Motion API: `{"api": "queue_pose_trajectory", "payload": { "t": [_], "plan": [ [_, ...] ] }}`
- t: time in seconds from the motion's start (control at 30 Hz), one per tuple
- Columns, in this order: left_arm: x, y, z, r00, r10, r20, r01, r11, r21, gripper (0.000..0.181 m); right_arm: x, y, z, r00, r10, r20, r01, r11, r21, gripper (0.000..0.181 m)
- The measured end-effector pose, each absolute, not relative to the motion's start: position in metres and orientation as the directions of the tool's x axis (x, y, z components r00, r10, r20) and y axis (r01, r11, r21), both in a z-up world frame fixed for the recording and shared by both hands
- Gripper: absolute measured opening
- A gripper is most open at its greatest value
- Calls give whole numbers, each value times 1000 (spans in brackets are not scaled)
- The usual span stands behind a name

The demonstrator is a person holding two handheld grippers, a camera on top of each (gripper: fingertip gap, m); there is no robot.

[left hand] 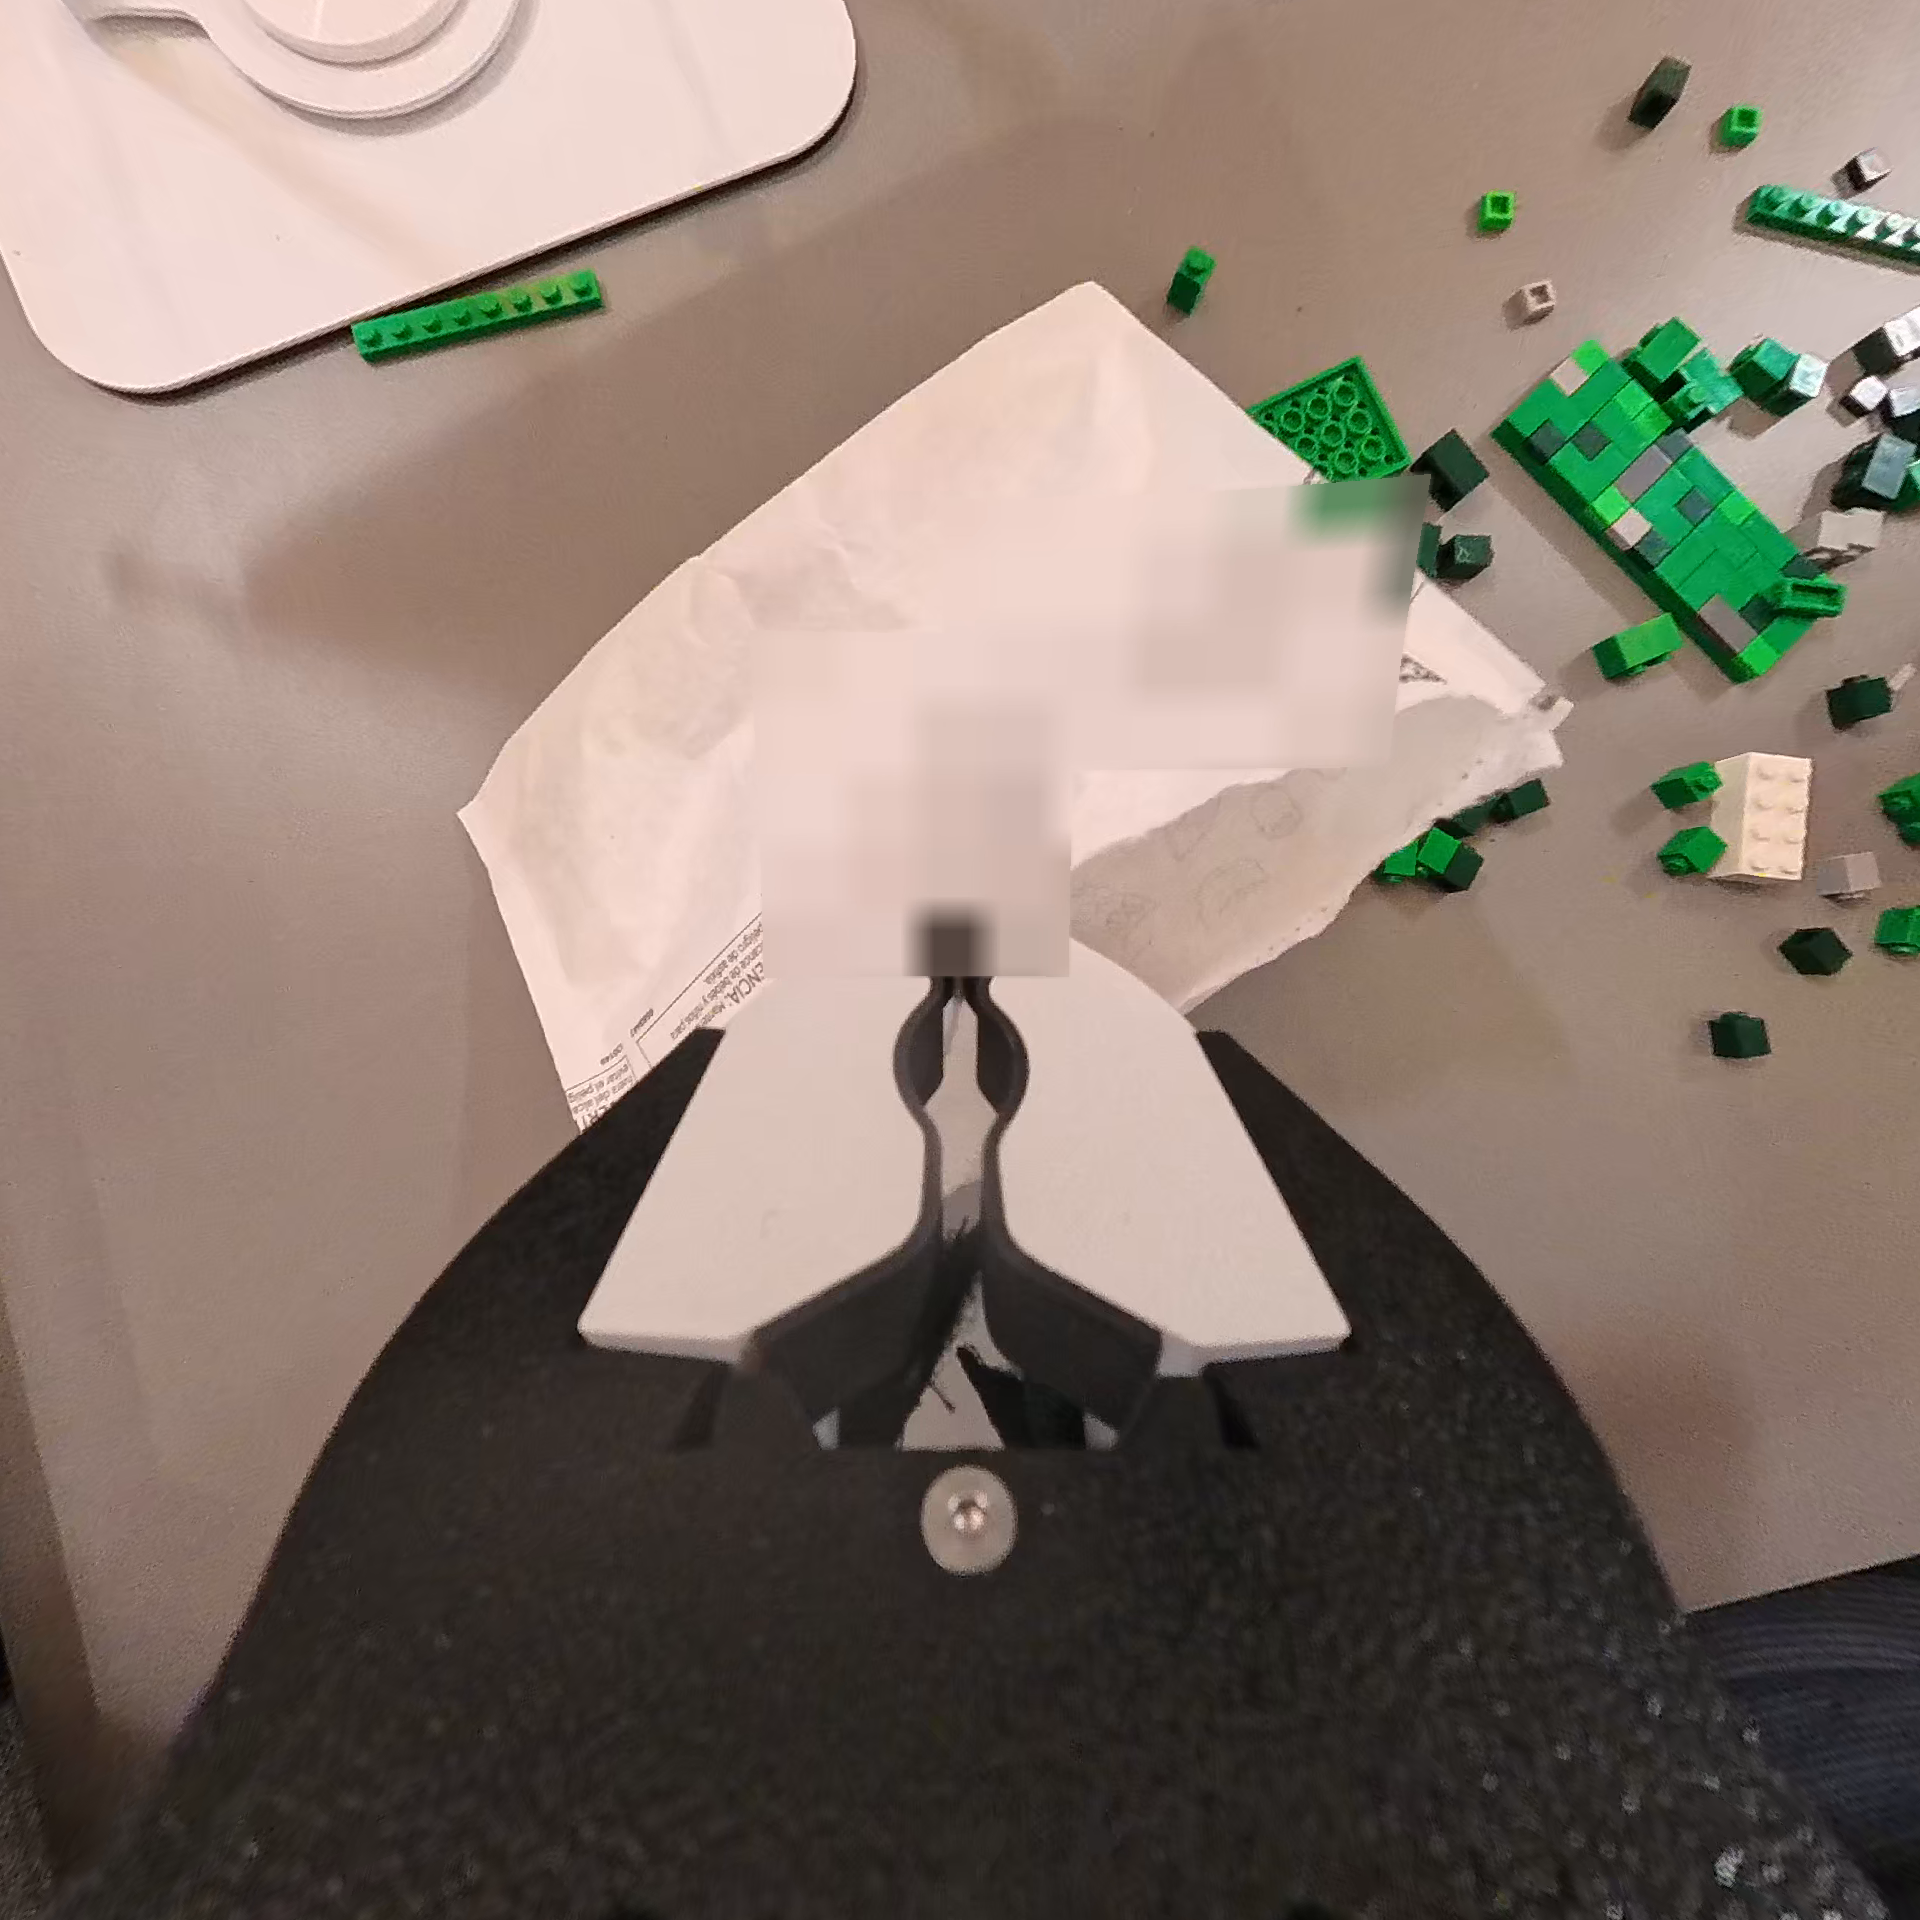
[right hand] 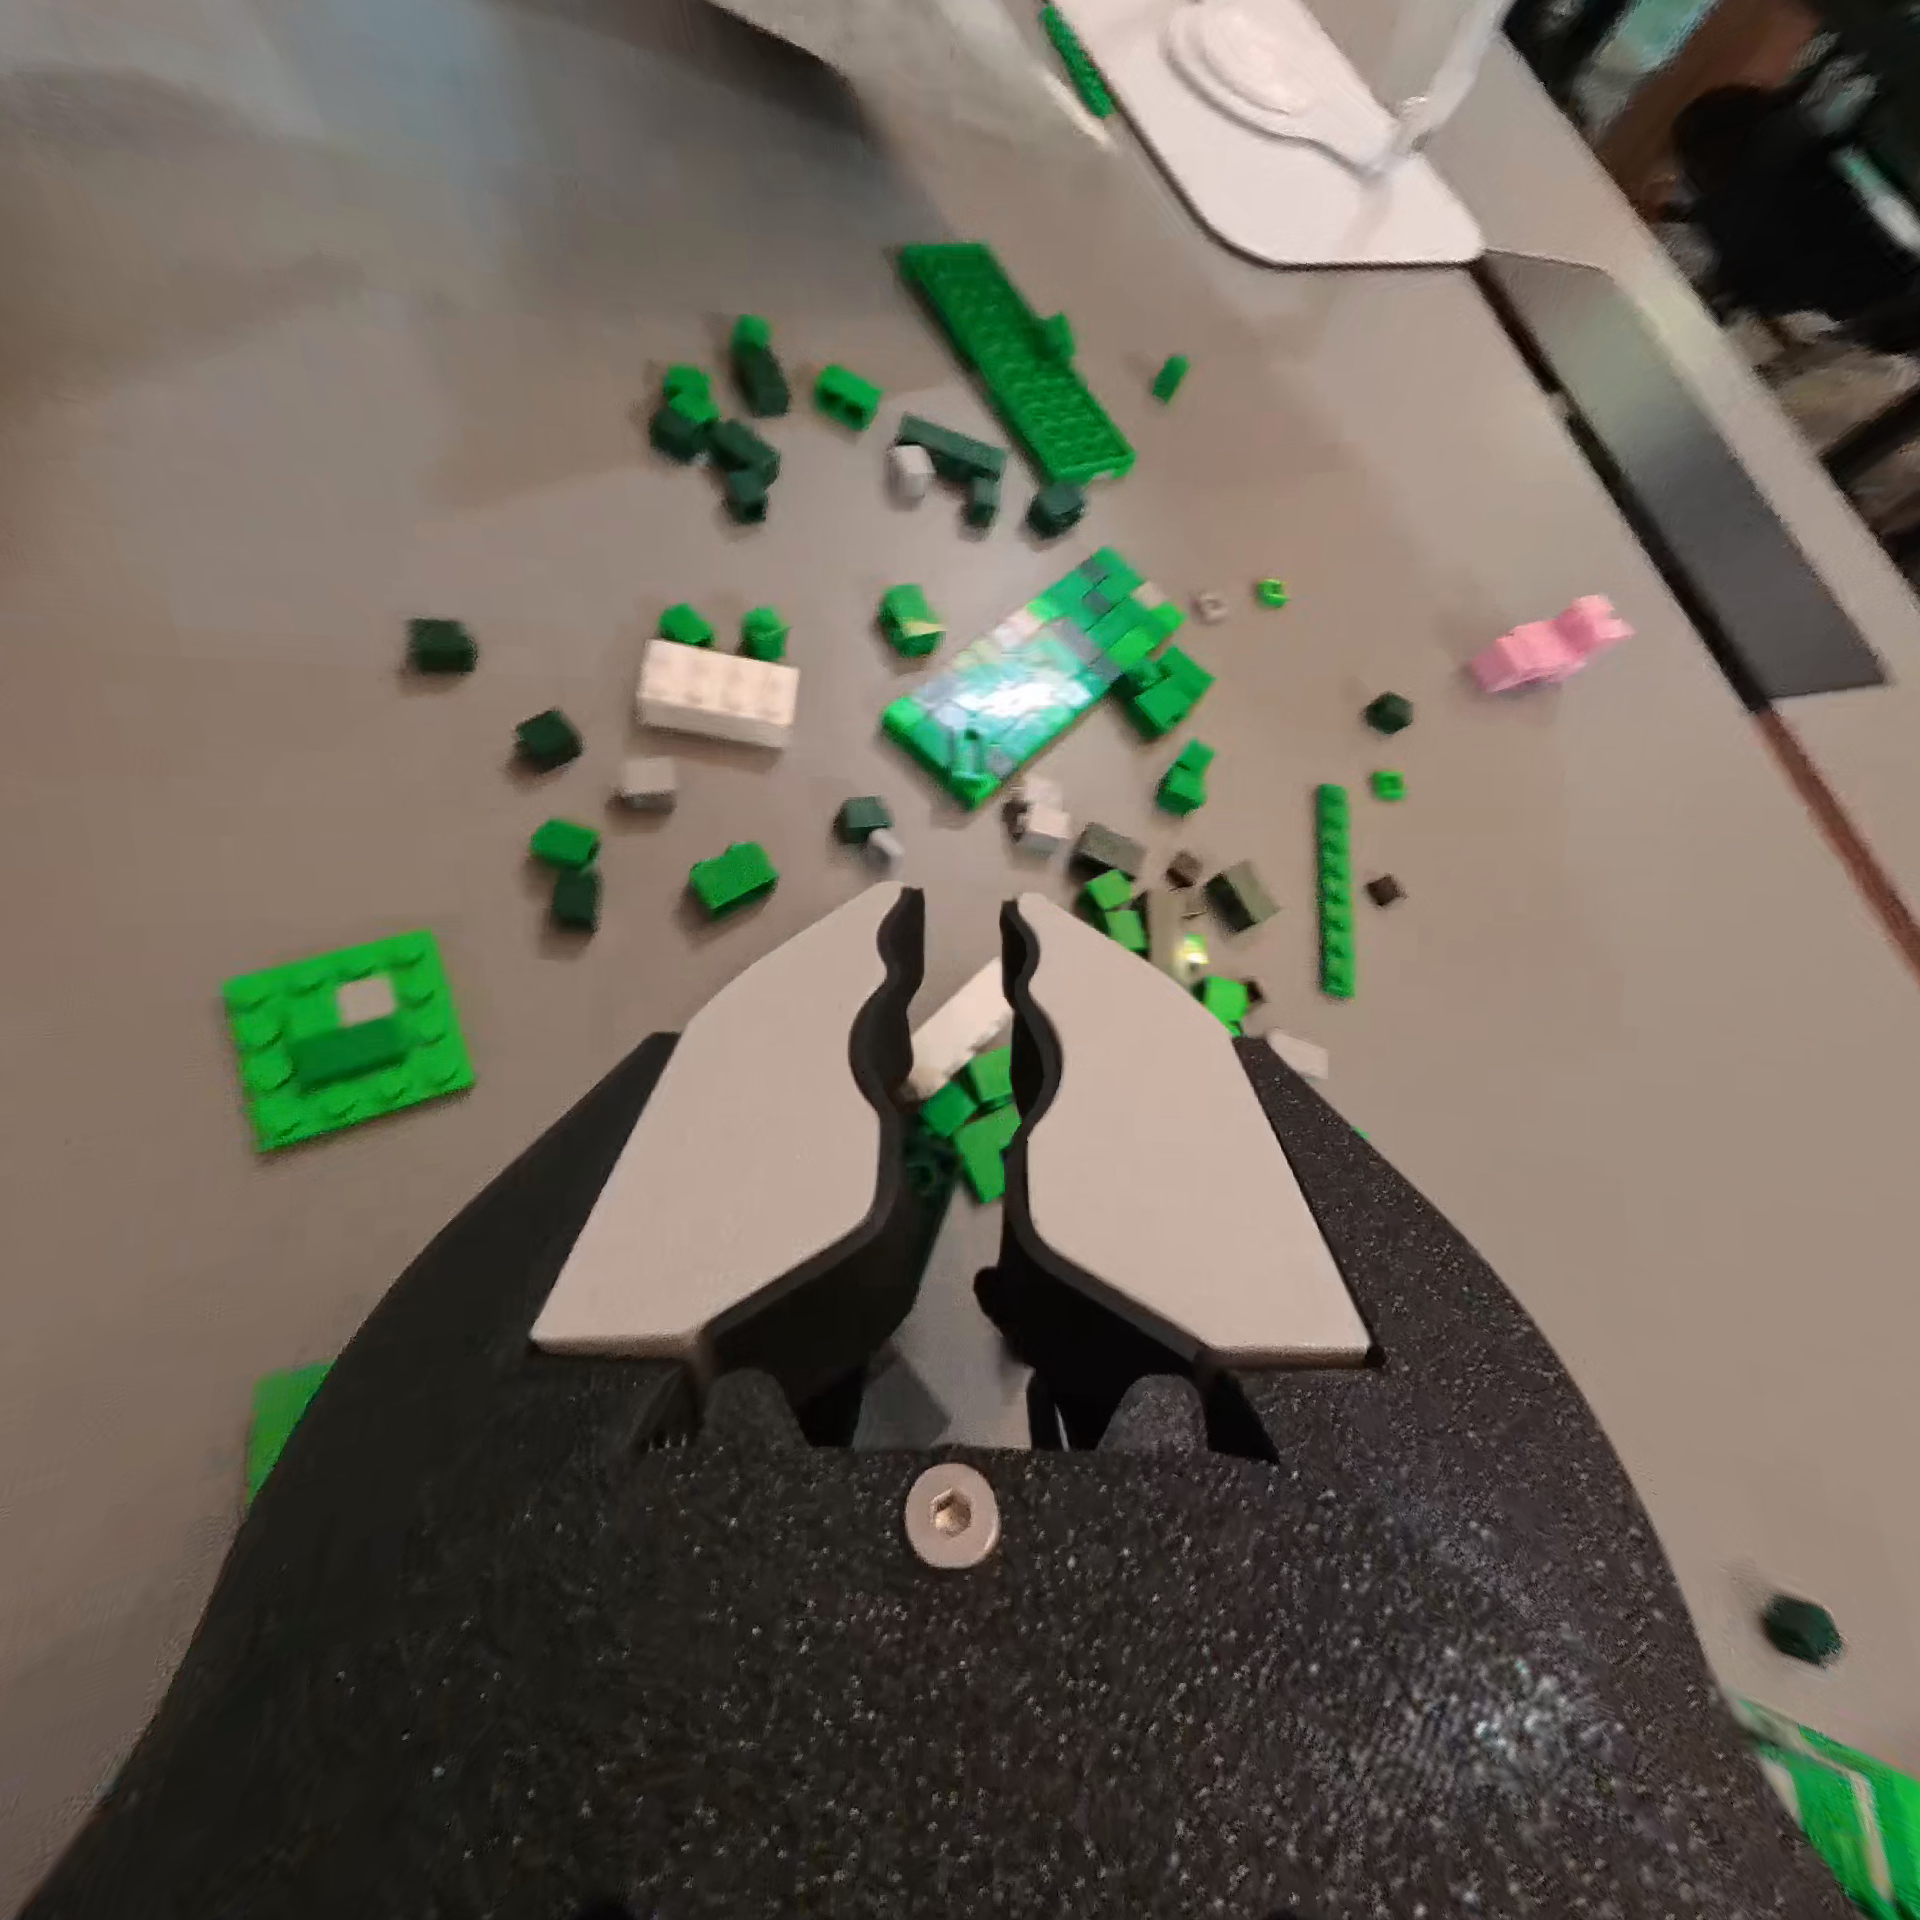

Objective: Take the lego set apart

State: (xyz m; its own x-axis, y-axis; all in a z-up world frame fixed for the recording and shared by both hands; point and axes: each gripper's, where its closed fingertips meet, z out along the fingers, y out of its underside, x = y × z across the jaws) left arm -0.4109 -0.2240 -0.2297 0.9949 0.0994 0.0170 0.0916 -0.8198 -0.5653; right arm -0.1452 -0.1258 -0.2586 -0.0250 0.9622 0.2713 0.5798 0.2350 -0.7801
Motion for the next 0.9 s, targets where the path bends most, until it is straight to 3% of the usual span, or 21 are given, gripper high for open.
{"api": "queue_pose_trajectory", "payload": {
  "t": [0.13, 0.37, 0.8, 0.9],
  "plan": [
    [-409, -224, -230, 996, 85, 18, 80, -821, -565, 0, -137, -142, -266, -138, 964, 229, 579, 266, -771, 11],
    [-403, -223, -231, 998, 58, 21, 60, -827, -559, 0, -157, -147, -269, -161, 956, 244, 570, 292, -768, 9],
    [-397, -225, -228, 999, 21, 32, 35, -826, -562, 0, -171, -136, -293, -437, 892, 114, 751, 432, -500, 14],
    [-397, -225, -227, 999, 18, 36, 35, -825, -564, 0, -170, -139, -296, -460, 885, 66, 767, 434, -473, 2]
  ]
}}
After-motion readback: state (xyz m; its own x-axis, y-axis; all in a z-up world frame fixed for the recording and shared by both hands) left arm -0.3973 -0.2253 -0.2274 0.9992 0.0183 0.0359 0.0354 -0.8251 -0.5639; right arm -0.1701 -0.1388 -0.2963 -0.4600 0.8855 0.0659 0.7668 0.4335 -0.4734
